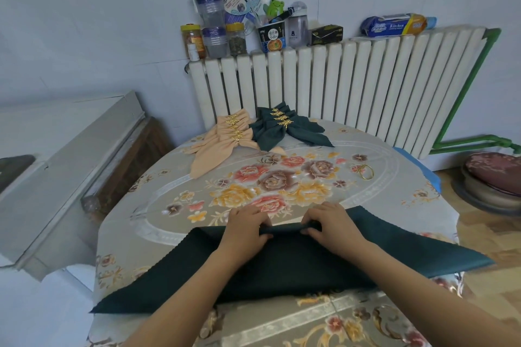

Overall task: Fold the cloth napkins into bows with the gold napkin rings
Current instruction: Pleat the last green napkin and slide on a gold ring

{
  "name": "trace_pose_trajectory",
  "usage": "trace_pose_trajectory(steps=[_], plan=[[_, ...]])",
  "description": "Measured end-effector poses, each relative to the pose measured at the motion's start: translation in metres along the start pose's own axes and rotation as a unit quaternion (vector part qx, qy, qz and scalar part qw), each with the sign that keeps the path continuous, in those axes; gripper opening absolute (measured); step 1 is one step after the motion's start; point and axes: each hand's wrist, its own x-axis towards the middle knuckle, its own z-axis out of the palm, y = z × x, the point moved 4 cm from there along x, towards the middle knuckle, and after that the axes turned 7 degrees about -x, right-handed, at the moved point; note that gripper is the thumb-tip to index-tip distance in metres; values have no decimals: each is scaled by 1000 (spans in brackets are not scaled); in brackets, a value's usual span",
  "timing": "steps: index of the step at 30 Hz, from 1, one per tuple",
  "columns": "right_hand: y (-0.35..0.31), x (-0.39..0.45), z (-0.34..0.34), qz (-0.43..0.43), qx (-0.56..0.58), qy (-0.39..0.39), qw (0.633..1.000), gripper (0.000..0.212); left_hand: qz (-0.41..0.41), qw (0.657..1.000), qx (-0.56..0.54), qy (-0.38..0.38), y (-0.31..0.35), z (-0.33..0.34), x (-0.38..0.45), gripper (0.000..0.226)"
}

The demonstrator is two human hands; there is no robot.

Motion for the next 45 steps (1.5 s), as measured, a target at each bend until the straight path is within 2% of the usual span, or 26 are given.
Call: trace_pose_trajectory(steps=[3, 5, 9, 11, 13, 16, 17, 20, 26, 31, 36, 39, 42, 44, 45], plan=[[4, -8, 3, -2, 24, -44, 999, 17, -26, 994, -66, -82, -7, 7, -7, 20], [6, -12, 5, 10, 64, -55, 996, 17, -54, 987, -115, -101, -13, 8, -10, 18], [8, -13, 6, 52, 124, -58, 989, 23, -103, 981, -149, -72, -15, 8, -11, 27], [8, -11, 7, 72, 124, -57, 988, 23, -108, 986, -123, -39, -11, 10, -11, 16], [6, -7, 8, 85, 62, -45, 993, 18, -120, 988, -99, -17, -10, 13, -11, 9], [6, -5, 10, 131, 3, -70, 989, 46, -159, 981, -107, -21, -12, 14, -9, 37], [5, -4, 9, 140, -2, -81, 987, 49, -169, 979, -110, -28, -12, 12, -9, 40], [-1, -2, 3, 122, -35, -66, 990, 32, -140, 988, -56, -36, -5, 7, -4, 26], [-10, -21, -6, 55, -40, 49, 996, 16, -34, 998, -21, 57, 8, -1, -21, 12], [-11, -38, -10, 8, 8, -8, 1000, 19, 33, 998, -55, 26, 10, 2, -42, 10], [-9, -43, -7, -12, -8, -74, 997, 32, 40, 998, -51, -22, 8, 9, -49, 28], [-13, -43, -4, 3, -4, -71, 997, 33, 36, 998, -52, -26, 12, 10, -46, 31], [-19, -43, -1, 27, -1, -56, 998, 18, 20, 998, -47, -25, 21, 14, -45, 22], [-24, -44, 2, 28, 1, -54, 998, 28, -3, 998, -54, -34, 27, 19, -48, 22], [-24, -46, 3, 23, -4, -55, 998, 34, -11, 997, -56, -47, 29, 23, -50, 32]])
